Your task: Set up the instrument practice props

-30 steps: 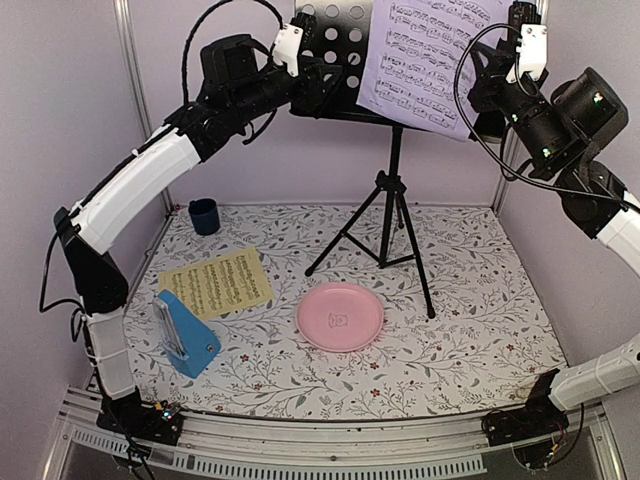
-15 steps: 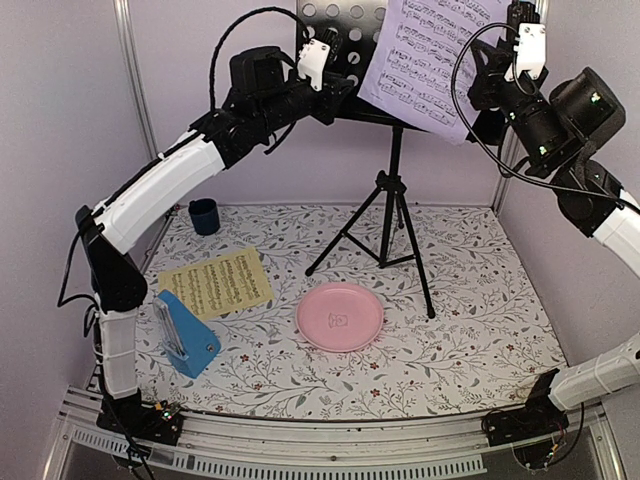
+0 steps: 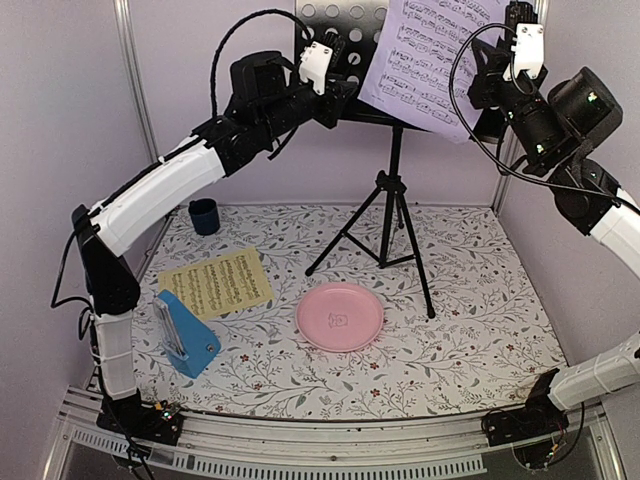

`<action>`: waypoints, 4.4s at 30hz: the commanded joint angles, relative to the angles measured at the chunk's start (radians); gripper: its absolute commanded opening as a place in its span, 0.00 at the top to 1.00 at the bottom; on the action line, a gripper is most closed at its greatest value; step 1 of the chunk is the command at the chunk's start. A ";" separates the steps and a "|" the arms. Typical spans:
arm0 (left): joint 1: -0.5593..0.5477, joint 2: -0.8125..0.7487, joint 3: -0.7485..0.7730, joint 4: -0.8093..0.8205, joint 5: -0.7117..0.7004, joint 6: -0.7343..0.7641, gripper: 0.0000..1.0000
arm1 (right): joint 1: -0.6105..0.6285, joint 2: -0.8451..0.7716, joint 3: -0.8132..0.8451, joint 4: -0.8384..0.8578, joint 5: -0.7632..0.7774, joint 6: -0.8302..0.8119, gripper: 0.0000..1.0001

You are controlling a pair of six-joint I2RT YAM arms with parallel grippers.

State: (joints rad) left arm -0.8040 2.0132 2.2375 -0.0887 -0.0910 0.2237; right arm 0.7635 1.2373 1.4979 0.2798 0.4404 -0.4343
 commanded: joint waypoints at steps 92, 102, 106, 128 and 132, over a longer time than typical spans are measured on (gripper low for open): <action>-0.022 0.036 0.072 0.007 -0.065 0.003 0.75 | -0.026 0.039 0.019 0.059 -0.028 -0.038 1.00; -0.025 -0.027 -0.018 0.101 -0.067 0.002 0.98 | -0.026 0.045 0.014 0.070 -0.007 -0.051 1.00; -0.029 -0.081 -0.105 0.201 -0.085 0.012 1.00 | -0.026 0.045 0.007 0.080 0.005 -0.061 1.00; -0.030 -0.108 -0.243 0.402 0.126 0.107 1.00 | -0.026 0.144 0.094 0.119 -0.085 -0.127 1.00; -0.030 -0.107 -0.244 0.396 0.142 0.115 1.00 | -0.026 0.179 0.137 0.132 -0.140 -0.166 1.00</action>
State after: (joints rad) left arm -0.8204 1.9244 1.9961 0.2508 -0.0128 0.3183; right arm 0.7437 1.3895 1.5795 0.3687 0.3656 -0.5568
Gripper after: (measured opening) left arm 0.031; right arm 0.009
